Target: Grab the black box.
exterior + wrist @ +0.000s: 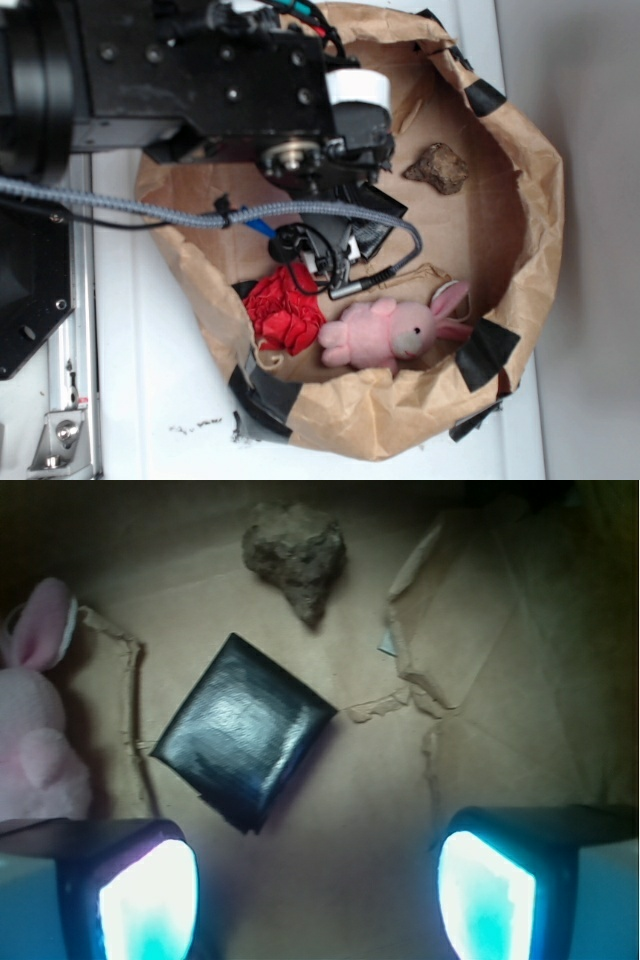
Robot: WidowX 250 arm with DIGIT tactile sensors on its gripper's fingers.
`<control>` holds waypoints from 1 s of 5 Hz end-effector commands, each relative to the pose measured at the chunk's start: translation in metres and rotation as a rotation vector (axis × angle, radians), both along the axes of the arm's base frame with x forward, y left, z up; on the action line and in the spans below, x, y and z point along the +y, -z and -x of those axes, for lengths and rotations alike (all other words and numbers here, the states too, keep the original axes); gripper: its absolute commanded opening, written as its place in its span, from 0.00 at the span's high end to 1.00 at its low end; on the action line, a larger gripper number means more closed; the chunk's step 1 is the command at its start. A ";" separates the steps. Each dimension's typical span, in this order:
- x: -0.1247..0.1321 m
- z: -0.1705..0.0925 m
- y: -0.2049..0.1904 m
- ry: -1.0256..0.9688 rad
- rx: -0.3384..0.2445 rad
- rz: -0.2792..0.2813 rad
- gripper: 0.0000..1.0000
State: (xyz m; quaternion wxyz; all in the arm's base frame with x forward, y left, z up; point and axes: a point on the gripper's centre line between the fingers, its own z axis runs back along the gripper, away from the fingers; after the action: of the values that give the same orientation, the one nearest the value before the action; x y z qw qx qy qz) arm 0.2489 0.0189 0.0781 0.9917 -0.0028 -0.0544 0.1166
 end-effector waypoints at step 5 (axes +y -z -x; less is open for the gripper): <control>-0.002 -0.076 -0.003 0.026 0.062 0.017 0.00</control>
State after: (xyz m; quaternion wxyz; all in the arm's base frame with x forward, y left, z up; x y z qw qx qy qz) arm 0.3173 0.0096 0.0546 0.9946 -0.0069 0.0188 0.1018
